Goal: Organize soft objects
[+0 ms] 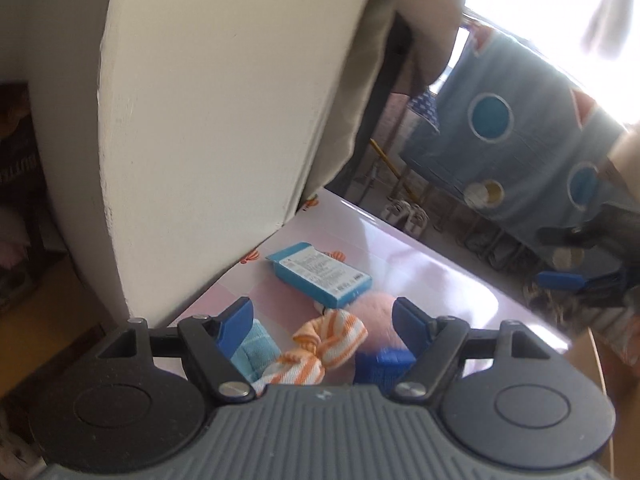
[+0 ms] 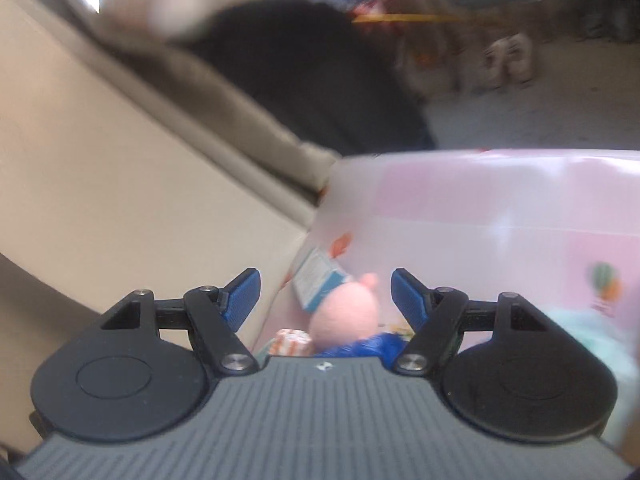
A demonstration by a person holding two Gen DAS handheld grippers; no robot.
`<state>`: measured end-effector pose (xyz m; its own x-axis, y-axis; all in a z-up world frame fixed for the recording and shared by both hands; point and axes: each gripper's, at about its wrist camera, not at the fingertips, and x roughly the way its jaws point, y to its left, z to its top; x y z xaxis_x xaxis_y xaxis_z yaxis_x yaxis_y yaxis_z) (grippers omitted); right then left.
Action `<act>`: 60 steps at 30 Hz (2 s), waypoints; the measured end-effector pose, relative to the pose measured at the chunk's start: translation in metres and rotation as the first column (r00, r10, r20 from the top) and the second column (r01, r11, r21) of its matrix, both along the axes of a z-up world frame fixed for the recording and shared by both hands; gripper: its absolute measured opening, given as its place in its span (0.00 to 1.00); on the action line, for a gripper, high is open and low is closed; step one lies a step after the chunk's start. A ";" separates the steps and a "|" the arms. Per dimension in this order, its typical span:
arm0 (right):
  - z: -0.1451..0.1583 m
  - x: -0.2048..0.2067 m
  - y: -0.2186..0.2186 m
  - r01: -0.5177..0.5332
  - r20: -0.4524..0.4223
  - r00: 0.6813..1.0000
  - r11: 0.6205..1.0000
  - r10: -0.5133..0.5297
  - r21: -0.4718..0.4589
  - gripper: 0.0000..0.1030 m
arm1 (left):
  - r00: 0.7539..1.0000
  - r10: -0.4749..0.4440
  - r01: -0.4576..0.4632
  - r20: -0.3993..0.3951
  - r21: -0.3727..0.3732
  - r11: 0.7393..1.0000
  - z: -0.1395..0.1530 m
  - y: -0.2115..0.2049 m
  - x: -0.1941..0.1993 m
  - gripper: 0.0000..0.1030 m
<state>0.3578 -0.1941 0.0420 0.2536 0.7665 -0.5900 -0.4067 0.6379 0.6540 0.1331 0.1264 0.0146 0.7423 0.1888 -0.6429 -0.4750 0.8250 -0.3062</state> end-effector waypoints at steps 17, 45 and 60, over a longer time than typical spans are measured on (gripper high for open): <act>-0.124 0.080 0.206 -0.226 -0.192 0.960 0.968 0.203 -0.112 0.60 | 0.983 0.089 -0.156 -0.161 -0.476 0.866 -0.105 0.066 0.110 0.58; -0.076 0.052 0.173 -0.201 -0.193 0.961 0.979 0.196 -0.007 0.24 | 0.995 -0.044 0.000 -0.092 -0.434 0.901 -0.047 0.039 0.103 0.29; 0.007 -0.014 0.043 -0.054 -0.094 0.994 0.998 0.053 -0.015 0.19 | 0.991 -0.132 0.130 0.008 -0.271 0.954 0.020 0.003 0.038 0.28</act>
<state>0.3441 -0.1510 0.0495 0.1558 0.7668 -0.6227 -0.3784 0.6286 0.6794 0.1708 0.1294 0.0350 0.7424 -0.0913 -0.6637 -0.3723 0.7674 -0.5220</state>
